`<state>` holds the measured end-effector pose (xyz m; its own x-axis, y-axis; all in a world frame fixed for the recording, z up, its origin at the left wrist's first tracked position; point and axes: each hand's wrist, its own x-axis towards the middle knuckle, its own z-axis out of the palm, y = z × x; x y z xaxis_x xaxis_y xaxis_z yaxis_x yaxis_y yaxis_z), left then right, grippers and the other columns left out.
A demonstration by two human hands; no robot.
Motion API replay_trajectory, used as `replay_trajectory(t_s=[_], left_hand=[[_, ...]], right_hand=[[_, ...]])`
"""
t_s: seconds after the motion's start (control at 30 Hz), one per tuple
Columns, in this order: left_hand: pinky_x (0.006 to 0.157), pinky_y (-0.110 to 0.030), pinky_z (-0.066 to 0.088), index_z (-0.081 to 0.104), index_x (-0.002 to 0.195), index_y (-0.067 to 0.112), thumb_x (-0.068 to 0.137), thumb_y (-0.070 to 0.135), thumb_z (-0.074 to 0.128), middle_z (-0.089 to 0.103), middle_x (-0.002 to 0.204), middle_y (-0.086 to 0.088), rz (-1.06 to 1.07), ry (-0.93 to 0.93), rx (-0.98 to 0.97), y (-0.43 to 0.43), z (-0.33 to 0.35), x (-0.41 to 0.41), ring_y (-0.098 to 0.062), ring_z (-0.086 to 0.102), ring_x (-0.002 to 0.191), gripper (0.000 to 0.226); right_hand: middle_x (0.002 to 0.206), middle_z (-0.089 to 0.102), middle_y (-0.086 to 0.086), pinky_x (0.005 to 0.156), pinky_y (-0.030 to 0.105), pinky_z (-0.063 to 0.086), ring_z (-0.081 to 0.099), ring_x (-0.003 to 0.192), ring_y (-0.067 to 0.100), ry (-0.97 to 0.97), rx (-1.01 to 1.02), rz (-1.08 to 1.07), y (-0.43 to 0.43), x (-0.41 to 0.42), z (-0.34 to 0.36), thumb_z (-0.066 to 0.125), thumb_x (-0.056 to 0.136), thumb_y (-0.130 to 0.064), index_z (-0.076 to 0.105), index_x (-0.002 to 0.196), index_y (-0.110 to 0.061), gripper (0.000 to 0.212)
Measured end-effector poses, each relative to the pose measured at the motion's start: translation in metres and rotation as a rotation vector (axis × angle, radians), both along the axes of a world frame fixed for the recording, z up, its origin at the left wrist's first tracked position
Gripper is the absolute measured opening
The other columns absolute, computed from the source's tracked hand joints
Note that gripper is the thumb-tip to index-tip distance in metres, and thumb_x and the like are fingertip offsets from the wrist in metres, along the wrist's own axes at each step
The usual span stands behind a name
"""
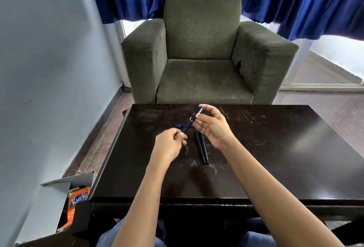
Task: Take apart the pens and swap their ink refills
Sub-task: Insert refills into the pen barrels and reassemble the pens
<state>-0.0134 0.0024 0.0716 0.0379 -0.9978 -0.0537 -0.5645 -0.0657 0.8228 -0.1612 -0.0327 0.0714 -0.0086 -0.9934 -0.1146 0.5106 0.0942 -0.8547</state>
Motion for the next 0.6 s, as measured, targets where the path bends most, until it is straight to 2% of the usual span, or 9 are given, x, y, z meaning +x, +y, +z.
replay_trajectory(t_s=[0.1, 0.13, 0.23, 0.37, 0.43, 0.5, 0.6], left_hand=[[0.075, -0.018, 0.05, 0.069, 0.097, 0.014, 0.099, 0.02, 0.045, 0.068, 0.078, 0.006, 0.015, 0.005, -0.032, 0.0, 0.001, 0.001, -0.003, 0.061, 0.071, 0.024], [0.074, -0.016, 0.05, 0.069, 0.098, 0.014, 0.099, 0.02, 0.046, 0.068, 0.08, 0.006, 0.023, 0.003, -0.05, 0.0, 0.001, 0.001, -0.002, 0.061, 0.071, 0.023], [0.055, -0.002, 0.042, 0.069, 0.098, 0.014, 0.098, 0.019, 0.049, 0.068, 0.082, 0.006, 0.043, -0.038, -0.104, 0.002, 0.002, 0.0, 0.004, 0.057, 0.062, 0.021], [0.055, 0.005, 0.037, 0.072, 0.095, 0.011, 0.097, 0.017, 0.05, 0.068, 0.079, 0.004, 0.07, -0.063, -0.147, 0.005, -0.002, 0.001, 0.003, 0.054, 0.059, 0.022], [0.054, 0.005, 0.038, 0.072, 0.096, 0.011, 0.096, 0.017, 0.052, 0.069, 0.082, 0.004, 0.084, -0.088, -0.146, 0.005, -0.005, 0.001, 0.002, 0.054, 0.059, 0.021], [0.049, -0.002, 0.039, 0.072, 0.096, 0.012, 0.096, 0.018, 0.053, 0.072, 0.086, 0.002, 0.088, -0.125, -0.134, 0.004, -0.008, 0.001, 0.001, 0.053, 0.06, 0.021], [0.05, -0.006, 0.033, 0.074, 0.094, 0.013, 0.095, 0.02, 0.053, 0.073, 0.085, 0.001, 0.094, -0.16, -0.111, 0.005, -0.014, 0.001, -0.003, 0.056, 0.062, 0.022]], right_hand=[[0.088, 0.064, 0.011, 0.075, 0.03, 0.058, 0.067, 0.076, 0.02, 0.116, -0.047, 0.099, 0.006, 0.011, 0.0, 0.057, 0.086, 0.009, 0.057, 0.113, -0.013, 0.035], [0.09, 0.065, 0.013, 0.073, 0.029, 0.058, 0.067, 0.077, 0.02, 0.139, -0.064, 0.112, 0.009, 0.016, -0.001, 0.059, 0.085, 0.009, 0.056, 0.116, -0.012, 0.037], [0.092, 0.064, 0.015, 0.072, 0.03, 0.058, 0.067, 0.083, 0.024, 0.179, -0.098, 0.072, 0.013, 0.026, -0.003, 0.062, 0.084, 0.008, 0.053, 0.123, -0.009, 0.044], [0.089, 0.065, 0.015, 0.075, 0.036, 0.056, 0.065, 0.087, 0.03, 0.204, -0.12, 0.024, 0.015, 0.032, -0.01, 0.062, 0.082, 0.009, 0.055, 0.116, -0.013, 0.041], [0.089, 0.066, 0.015, 0.074, 0.036, 0.056, 0.065, 0.085, 0.028, 0.222, -0.12, 0.006, 0.016, 0.033, -0.013, 0.061, 0.082, 0.009, 0.055, 0.115, -0.013, 0.04], [0.09, 0.067, 0.016, 0.074, 0.035, 0.056, 0.065, 0.082, 0.027, 0.238, -0.109, -0.011, 0.017, 0.034, -0.016, 0.061, 0.082, 0.01, 0.055, 0.116, -0.011, 0.041], [0.095, 0.067, 0.024, 0.079, 0.039, 0.056, 0.066, 0.083, 0.03, 0.258, -0.072, -0.023, 0.019, 0.034, -0.024, 0.062, 0.081, 0.008, 0.056, 0.112, -0.015, 0.04]])
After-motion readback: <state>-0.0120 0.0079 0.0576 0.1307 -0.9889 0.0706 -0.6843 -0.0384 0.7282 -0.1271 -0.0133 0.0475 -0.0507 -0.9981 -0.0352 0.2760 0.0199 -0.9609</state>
